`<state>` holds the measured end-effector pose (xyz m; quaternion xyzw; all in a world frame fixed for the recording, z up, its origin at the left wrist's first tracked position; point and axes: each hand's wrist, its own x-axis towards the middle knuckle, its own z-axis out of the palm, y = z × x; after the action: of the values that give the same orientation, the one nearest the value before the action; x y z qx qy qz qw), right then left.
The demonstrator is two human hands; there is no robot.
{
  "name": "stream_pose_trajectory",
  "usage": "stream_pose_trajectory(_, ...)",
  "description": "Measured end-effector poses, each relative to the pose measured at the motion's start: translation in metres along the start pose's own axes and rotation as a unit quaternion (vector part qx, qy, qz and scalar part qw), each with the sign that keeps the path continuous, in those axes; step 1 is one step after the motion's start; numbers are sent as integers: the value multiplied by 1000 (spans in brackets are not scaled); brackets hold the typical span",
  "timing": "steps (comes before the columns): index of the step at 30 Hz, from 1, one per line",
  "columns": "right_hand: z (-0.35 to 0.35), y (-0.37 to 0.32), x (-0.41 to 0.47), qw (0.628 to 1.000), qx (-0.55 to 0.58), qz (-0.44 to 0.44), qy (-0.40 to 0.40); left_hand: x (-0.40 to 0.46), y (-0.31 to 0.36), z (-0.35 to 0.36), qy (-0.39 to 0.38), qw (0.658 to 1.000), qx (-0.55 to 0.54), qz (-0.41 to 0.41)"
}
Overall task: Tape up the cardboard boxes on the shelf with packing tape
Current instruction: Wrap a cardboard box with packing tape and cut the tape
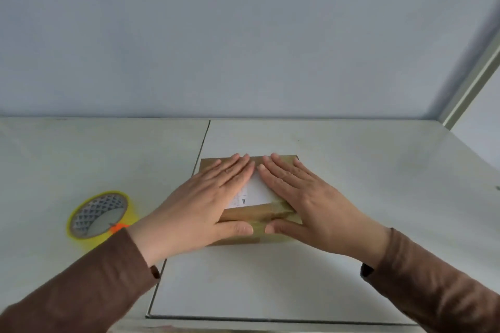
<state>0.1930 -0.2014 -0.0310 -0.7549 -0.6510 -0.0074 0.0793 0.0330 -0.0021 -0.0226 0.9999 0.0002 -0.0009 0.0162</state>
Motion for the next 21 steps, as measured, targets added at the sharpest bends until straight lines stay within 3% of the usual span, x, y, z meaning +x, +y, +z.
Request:
stream_pose_trajectory(10,7,0,11,998,34,2,52,11,-10,5,49,997,-54,0)
stream_pose_trajectory(12,6,4,9,996,71,0,52,9,-10,3,78,990,-118,-9)
stream_pose_trajectory(13,6,7,6,988,139,18,60,6,-9,2,104,973,-203,-27)
stream_pose_trajectory(14,4,11,2,965,245,52,83,4,-9,1,134,937,-317,-64)
stream_pose_trajectory(15,1,15,-2,916,369,95,122,1,-9,1,168,875,-440,-115)
stream_pose_trajectory(17,1,20,-6,794,552,196,161,-3,-9,5,195,713,-637,-220)
stream_pose_trajectory(18,3,21,-5,760,591,229,140,-4,-8,9,171,651,-697,-246)
stream_pose_trajectory(19,7,20,-3,748,609,241,110,-4,-5,11,142,616,-729,-260)
stream_pose_trajectory(21,14,11,2,739,622,239,99,-4,6,13,124,595,-752,-256)
